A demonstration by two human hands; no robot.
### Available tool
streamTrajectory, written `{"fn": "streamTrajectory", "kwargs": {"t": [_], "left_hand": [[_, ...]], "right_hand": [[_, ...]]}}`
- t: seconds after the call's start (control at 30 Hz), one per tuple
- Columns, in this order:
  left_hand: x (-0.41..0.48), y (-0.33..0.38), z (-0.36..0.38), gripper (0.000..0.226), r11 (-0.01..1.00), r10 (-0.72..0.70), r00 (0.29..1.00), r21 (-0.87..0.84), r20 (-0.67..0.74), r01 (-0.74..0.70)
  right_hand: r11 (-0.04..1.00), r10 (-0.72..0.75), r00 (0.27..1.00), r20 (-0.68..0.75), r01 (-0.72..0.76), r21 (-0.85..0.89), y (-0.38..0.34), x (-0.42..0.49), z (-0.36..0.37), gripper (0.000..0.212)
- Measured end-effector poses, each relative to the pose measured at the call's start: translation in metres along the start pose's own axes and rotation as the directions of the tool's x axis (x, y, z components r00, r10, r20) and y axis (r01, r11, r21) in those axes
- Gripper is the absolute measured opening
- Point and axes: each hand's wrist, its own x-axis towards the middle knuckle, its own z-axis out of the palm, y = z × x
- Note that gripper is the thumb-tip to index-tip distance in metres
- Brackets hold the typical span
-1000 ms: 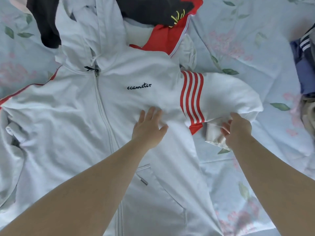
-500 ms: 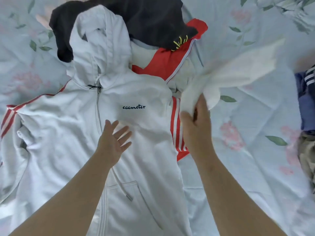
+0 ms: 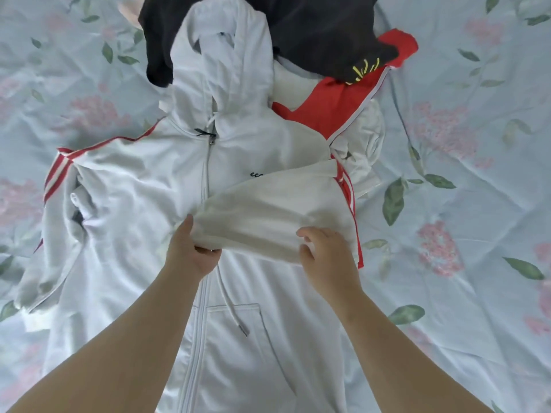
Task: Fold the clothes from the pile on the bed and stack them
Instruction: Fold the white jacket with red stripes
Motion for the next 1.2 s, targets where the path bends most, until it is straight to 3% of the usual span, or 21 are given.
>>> {"fn": "streamTrajectory", "kwargs": {"t": [0.07, 0.13, 0.23, 0.33, 0.43, 0.53, 0.7, 0.8, 0.83, 0.9, 0.97, 1.07, 1.13, 1.2], "left_hand": [[0.001, 0.005, 0.004, 0.008, 0.999, 0.032, 0.999, 0.019, 0.006, -0.032], [-0.002, 0.020, 0.003, 0.012, 0.998, 0.069, 0.996, -0.001, 0.062, -0.069], [-0.007, 0.060, -0.007, 0.017, 0.980, 0.134, 0.980, -0.166, 0.149, -0.109], [0.004, 0.102, -0.024, 0.018, 0.955, 0.210, 0.963, -0.244, 0.166, -0.166], [0.030, 0.117, -0.042, 0.015, 0.986, 0.167, 0.984, 0.015, 0.057, -0.168], [0.051, 0.110, -0.056, 0.022, 0.982, 0.045, 0.998, 0.185, -0.034, -0.038], [0.072, 0.112, -0.057, 0.031, 0.976, -0.077, 0.994, 0.198, -0.079, 0.091], [0.081, 0.119, -0.059, 0.030, 0.988, -0.049, 0.994, 0.143, -0.095, 0.062], [0.085, 0.122, -0.061, 0.028, 0.992, -0.035, 0.994, 0.121, -0.101, 0.047], [0.089, 0.130, -0.066, 0.022, 0.995, -0.018, 0.994, 0.098, -0.112, 0.029], [0.094, 0.142, -0.073, 0.015, 0.998, 0.020, 0.996, 0.065, -0.090, -0.015], [0.098, 0.161, -0.089, 0.017, 0.987, 0.162, 0.983, -0.002, 0.083, -0.163], [0.100, 0.169, -0.102, 0.020, 0.971, 0.202, 0.978, 0.118, 0.059, -0.207], [0.105, 0.174, -0.117, 0.016, 0.916, 0.238, 0.969, 0.348, -0.063, -0.202]], "right_hand": [[1.000, -0.003, 0.996, -0.088, 0.004, 0.007, -0.005, 0.002, 0.000, 0.031], [1.000, -0.028, 0.984, -0.174, 0.026, -0.017, -0.010, 0.004, 0.004, 0.028], [0.999, -0.047, 0.942, -0.332, 0.037, -0.038, -0.022, 0.012, 0.010, 0.019], [0.999, 0.044, 0.892, -0.451, -0.032, 0.035, -0.039, 0.024, 0.011, 0.020], [0.986, 0.165, 0.885, -0.436, -0.136, 0.096, -0.050, 0.040, 0.015, 0.029], [0.975, 0.212, 0.916, -0.341, -0.223, 0.005, -0.053, 0.055, 0.017, 0.046], [0.958, 0.251, 0.922, -0.296, -0.281, -0.063, -0.053, 0.077, 0.011, 0.048], [0.955, 0.253, 0.876, -0.411, -0.294, -0.040, -0.062, 0.083, 0.018, 0.038], [0.951, 0.235, 0.858, -0.457, -0.299, -0.073, -0.068, 0.081, 0.026, 0.035], [0.935, 0.051, 0.864, -0.501, -0.218, -0.279, -0.078, 0.072, 0.049, 0.033], [0.872, -0.119, 0.894, -0.431, -0.114, -0.477, -0.086, 0.062, 0.075, 0.034], [0.841, -0.111, 0.953, -0.280, -0.061, -0.538, -0.101, 0.053, 0.105, 0.044], [0.835, -0.091, 0.984, -0.152, -0.007, -0.550, -0.117, 0.051, 0.120, 0.048], [0.822, -0.072, 0.997, 0.042, 0.083, -0.564, -0.134, 0.050, 0.139, 0.054]]}}
